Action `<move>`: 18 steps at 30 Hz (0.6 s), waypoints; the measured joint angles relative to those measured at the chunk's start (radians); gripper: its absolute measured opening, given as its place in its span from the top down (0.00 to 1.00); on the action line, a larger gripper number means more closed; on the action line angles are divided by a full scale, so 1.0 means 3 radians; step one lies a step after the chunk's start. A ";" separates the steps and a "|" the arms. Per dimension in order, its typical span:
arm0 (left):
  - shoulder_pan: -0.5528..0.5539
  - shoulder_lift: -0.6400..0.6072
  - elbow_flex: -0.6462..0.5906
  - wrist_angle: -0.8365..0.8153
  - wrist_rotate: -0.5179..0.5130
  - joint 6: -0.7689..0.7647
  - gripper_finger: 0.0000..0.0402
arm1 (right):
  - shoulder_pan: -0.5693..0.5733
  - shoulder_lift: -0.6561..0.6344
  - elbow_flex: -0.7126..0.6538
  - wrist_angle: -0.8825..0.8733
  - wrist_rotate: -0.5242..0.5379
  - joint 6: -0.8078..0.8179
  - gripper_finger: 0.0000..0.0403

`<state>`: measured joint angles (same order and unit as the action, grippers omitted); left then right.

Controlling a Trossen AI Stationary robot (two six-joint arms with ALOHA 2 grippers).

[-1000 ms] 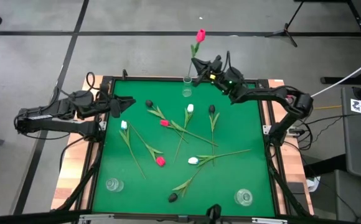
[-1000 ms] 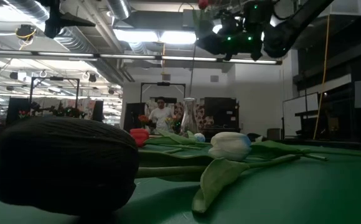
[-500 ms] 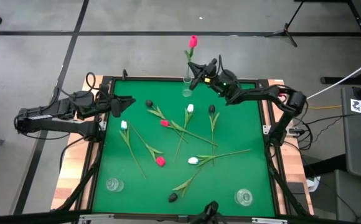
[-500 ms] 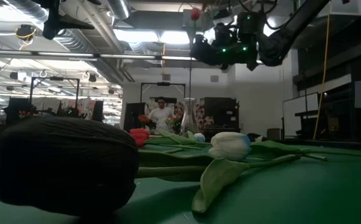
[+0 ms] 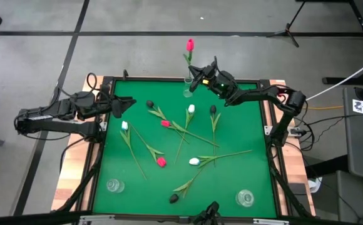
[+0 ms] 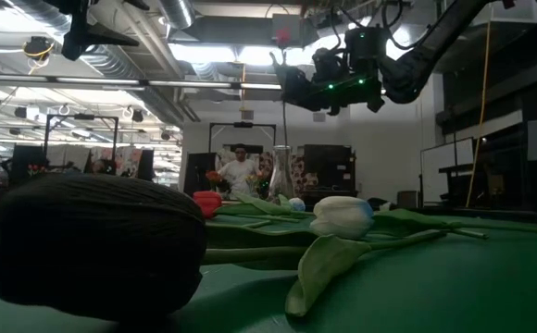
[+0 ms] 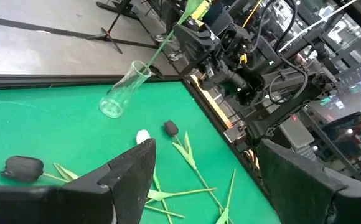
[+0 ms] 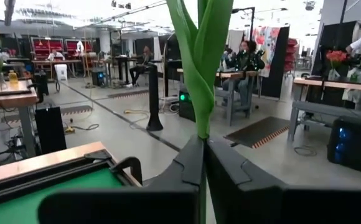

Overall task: Sort flowers into vase by color
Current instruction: Put the top right red tulip into the top transparent vase

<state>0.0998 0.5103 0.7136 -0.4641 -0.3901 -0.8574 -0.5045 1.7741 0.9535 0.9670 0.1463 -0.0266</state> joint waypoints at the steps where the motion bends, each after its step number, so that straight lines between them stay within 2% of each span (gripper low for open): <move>1: 0.0000 0.0000 0.0000 0.0000 0.0000 0.0000 0.32 | 0.0000 -0.0001 0.0000 0.0008 0.0000 0.0000 0.96; 9: 0.0000 0.0000 0.0000 0.0000 -0.0001 0.0001 0.32 | 0.0000 0.0084 0.0000 0.0128 -0.0264 0.0078 0.99; 18: 0.0000 0.0000 0.0000 -0.0002 -0.0001 -0.0014 0.32 | 0.0000 0.0310 -0.0001 0.0366 -0.0227 0.0187 0.99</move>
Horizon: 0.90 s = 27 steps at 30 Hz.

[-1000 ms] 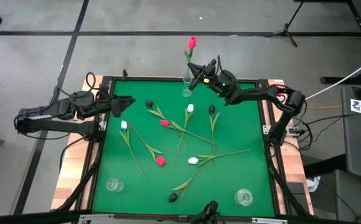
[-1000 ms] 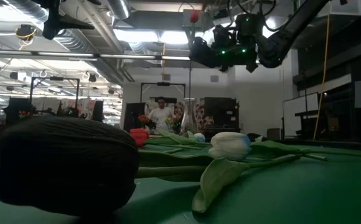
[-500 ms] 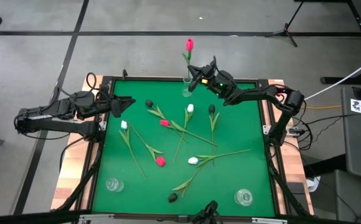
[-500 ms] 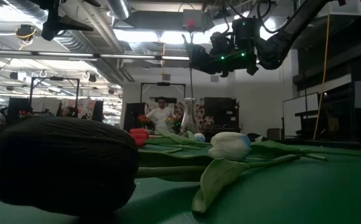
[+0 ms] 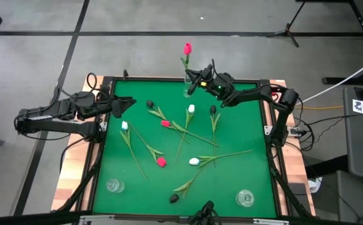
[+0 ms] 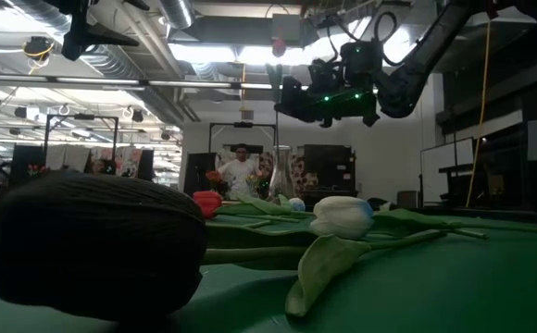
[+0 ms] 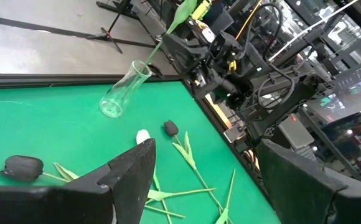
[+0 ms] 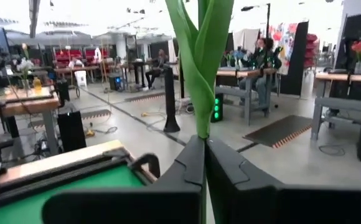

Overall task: Sort flowers into vase by color
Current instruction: Put the top right red tulip into the top transparent vase, then put the top red tulip into the top transparent vase

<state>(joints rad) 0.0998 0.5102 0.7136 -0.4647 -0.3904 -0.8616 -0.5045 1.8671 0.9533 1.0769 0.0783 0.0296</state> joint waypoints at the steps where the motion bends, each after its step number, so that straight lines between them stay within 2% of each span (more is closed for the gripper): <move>1: 0.0001 0.0000 0.0000 -0.0002 0.0000 0.0000 0.32 | 0.0000 0.0000 0.0001 0.0010 0.0018 0.0000 0.99; 7: 0.0001 0.0000 0.0000 -0.0011 0.0000 -0.0002 0.32 | -0.0088 0.0004 0.0001 -0.0174 0.0053 0.0230 0.97; 10: 0.0001 0.0000 0.0000 -0.0012 0.0000 -0.0001 0.32 | -0.0139 0.0007 0.0001 -0.0187 -0.0037 0.0351 0.93; 16: 0.0000 0.0000 0.0000 -0.0012 0.0000 0.0081 0.32 | -0.0134 0.0006 0.0001 -0.0179 -0.0076 0.0328 0.74; 21: 0.0001 0.0001 0.0000 -0.0099 0.0001 0.0100 0.32 | -0.0135 0.0006 0.0001 -0.0169 -0.0304 0.0325 0.55; 27: 0.0001 0.0001 0.0000 -0.0300 0.0001 0.0102 0.32 | -0.0151 -0.0208 0.0001 -0.0198 -0.0419 0.0259 0.45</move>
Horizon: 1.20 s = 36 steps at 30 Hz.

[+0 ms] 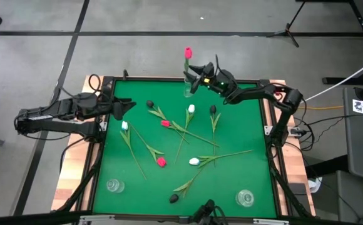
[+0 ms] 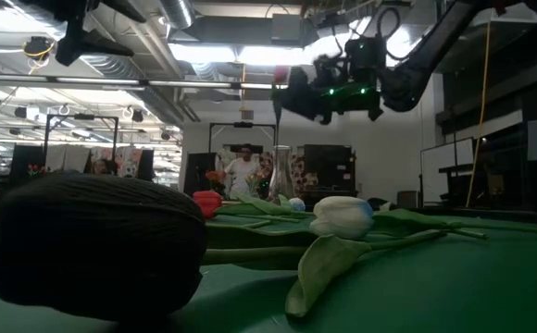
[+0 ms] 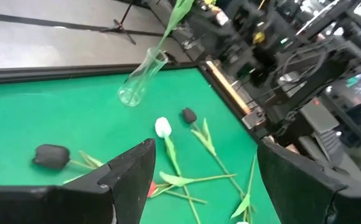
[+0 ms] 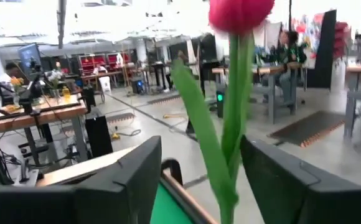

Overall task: Sort flowers into vase by color
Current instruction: Put the top red tulip into the top transparent vase

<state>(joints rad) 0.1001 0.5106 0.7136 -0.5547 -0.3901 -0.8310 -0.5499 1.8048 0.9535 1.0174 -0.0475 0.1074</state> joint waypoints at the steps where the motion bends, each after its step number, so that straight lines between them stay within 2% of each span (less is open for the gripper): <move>1: -0.0001 0.0000 0.0000 -0.0022 0.0000 0.0000 0.32 | -0.0005 -0.0053 0.0000 -0.0029 -0.0041 -0.0029 0.44; 4: -0.0001 0.0018 0.0000 -0.0070 0.0000 0.0001 0.32 | -0.0031 -0.0273 0.0000 -0.0209 -0.0150 -0.0152 0.44; 7: -0.0004 0.0020 0.0000 -0.0072 0.0008 0.0001 0.32 | -0.0026 -0.0567 0.0000 -0.0650 -0.0336 -0.0346 0.44; 12: -0.0004 0.0020 0.0000 -0.0136 0.0052 0.0003 0.32 | 0.0096 -0.1151 0.0001 -0.2091 -0.0752 -0.0715 0.44; 16: -0.0004 0.0018 0.0000 -0.0162 0.0052 0.0003 0.32 | 0.0364 -0.1633 0.0001 -0.3392 -0.0812 -0.0958 0.44; 19: -0.0004 0.0018 0.0000 -0.0180 0.0052 0.0018 0.32 | 0.0660 -0.1940 0.0001 -0.4178 -0.0641 -0.1063 0.44; 23: -0.0004 0.0019 0.0000 -0.0220 0.0052 0.0037 0.32 | 0.1125 -0.2194 0.0001 -0.4834 -0.0242 -0.1029 0.44; 26: -0.0004 0.0019 0.0000 -0.0220 0.0051 0.0037 0.32 | 0.1450 -0.2227 0.0001 -0.5025 0.0063 -0.0892 0.44; 31: -0.0004 0.0031 0.0000 -0.0219 0.0047 0.0023 0.32 | 0.1873 -0.2130 0.0003 -0.5260 0.0119 -0.0734 0.44; 36: -0.0004 0.0054 0.0000 -0.0217 0.0025 0.0011 0.32 | 0.2058 -0.1837 0.0001 -0.5185 0.0560 -0.0683 0.44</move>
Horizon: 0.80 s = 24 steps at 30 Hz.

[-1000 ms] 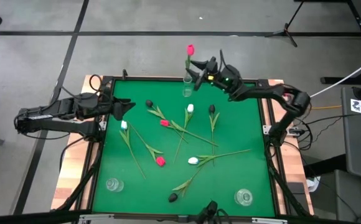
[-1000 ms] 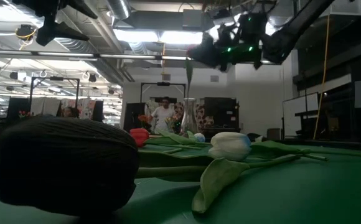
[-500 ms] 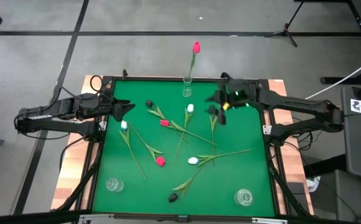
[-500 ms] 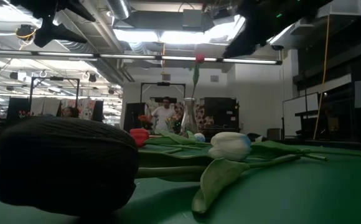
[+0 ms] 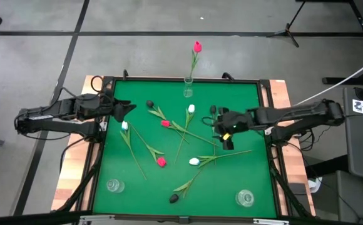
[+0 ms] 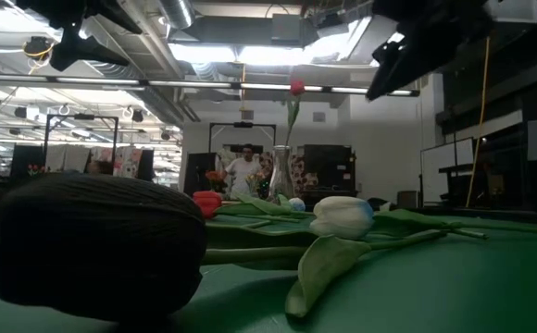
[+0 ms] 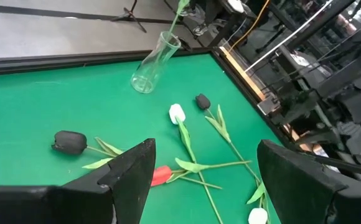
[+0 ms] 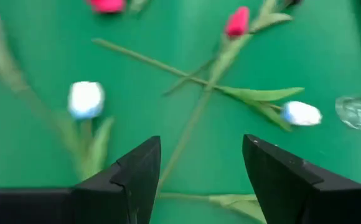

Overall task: Sort flowers into vase by color
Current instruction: Put the top red tulip into the top transparent vase

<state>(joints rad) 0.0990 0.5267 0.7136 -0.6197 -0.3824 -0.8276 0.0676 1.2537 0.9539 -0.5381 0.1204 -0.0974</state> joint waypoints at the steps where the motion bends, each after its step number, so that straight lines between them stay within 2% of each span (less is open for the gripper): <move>1: 0.0000 0.0004 0.0000 -0.0002 0.0000 -0.0001 0.32 | -0.0016 0.0091 0.0000 0.0116 0.0053 0.0006 0.44; 8: 0.0000 0.0031 0.0000 0.0000 0.0000 -0.0008 0.32 | -0.0228 0.0743 0.0027 0.1040 0.0000 -0.0046 0.44; 16: 0.0000 0.0042 0.0001 -0.0001 0.0000 -0.0010 0.32 | -0.0341 0.1445 0.0465 0.1104 0.0004 -0.0301 0.44; 24: -0.0001 0.0043 0.0000 -0.0061 0.0001 -0.0009 0.32 | -0.0334 0.1747 0.0591 0.1068 0.0004 0.0134 0.44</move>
<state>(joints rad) 0.0986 0.5396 0.7136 -0.6379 -0.3820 -0.8303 -0.0326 1.7778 1.1313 -0.2177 0.1217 -0.0571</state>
